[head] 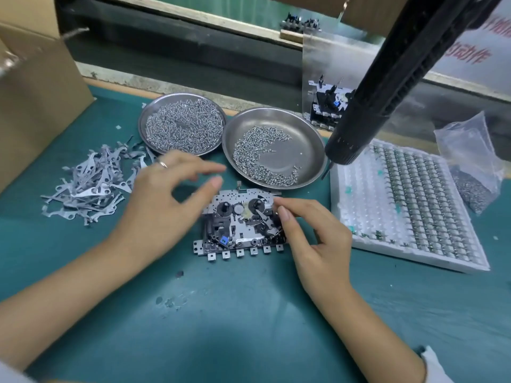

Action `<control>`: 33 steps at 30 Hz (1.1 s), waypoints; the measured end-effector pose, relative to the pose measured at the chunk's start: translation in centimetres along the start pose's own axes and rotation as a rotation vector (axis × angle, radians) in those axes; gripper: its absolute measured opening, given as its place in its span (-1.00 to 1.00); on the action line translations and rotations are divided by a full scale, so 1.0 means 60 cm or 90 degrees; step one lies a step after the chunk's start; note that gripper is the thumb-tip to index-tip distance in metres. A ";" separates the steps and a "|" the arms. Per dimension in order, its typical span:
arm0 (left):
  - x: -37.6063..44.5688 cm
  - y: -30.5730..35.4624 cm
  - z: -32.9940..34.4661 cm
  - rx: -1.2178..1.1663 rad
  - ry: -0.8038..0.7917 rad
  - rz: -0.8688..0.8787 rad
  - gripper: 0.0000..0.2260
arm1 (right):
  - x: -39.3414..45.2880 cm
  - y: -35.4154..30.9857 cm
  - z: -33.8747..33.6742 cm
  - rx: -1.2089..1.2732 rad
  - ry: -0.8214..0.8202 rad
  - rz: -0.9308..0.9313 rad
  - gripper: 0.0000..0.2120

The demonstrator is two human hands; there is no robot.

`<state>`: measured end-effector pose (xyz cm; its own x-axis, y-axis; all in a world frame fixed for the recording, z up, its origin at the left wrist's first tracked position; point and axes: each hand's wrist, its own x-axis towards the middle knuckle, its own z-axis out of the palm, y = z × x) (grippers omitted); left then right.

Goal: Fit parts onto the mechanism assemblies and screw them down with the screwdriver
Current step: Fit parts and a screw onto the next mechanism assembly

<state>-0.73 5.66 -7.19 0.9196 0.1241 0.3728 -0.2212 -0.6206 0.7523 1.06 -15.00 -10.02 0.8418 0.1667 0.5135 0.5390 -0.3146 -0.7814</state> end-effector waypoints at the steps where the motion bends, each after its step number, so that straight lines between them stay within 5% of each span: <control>1: 0.019 -0.008 -0.007 0.046 0.032 0.003 -0.85 | 0.000 0.000 0.002 -0.011 0.002 -0.015 -0.85; 5: 0.098 -0.058 -0.022 0.341 -0.004 -0.037 -0.70 | 0.021 -0.006 0.011 -0.067 -0.019 -0.087 -0.79; 8: 0.128 -0.076 -0.017 0.416 -0.095 -0.104 -0.67 | 0.060 -0.012 0.018 -0.125 -0.041 -0.087 -0.71; 16: 0.133 -0.070 -0.009 0.378 0.015 -0.132 -0.89 | 0.138 0.012 0.034 -0.372 -0.233 0.120 -0.73; 33: 0.106 -0.083 -0.004 0.318 0.140 -0.038 -0.91 | 0.144 0.022 0.033 -0.345 -0.191 0.123 -0.82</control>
<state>6.16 9.72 -8.46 0.8245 0.2960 0.4823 0.0601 -0.8932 0.4456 9.09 -12.13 -7.29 0.9364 0.2887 0.1996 0.3509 -0.7791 -0.5195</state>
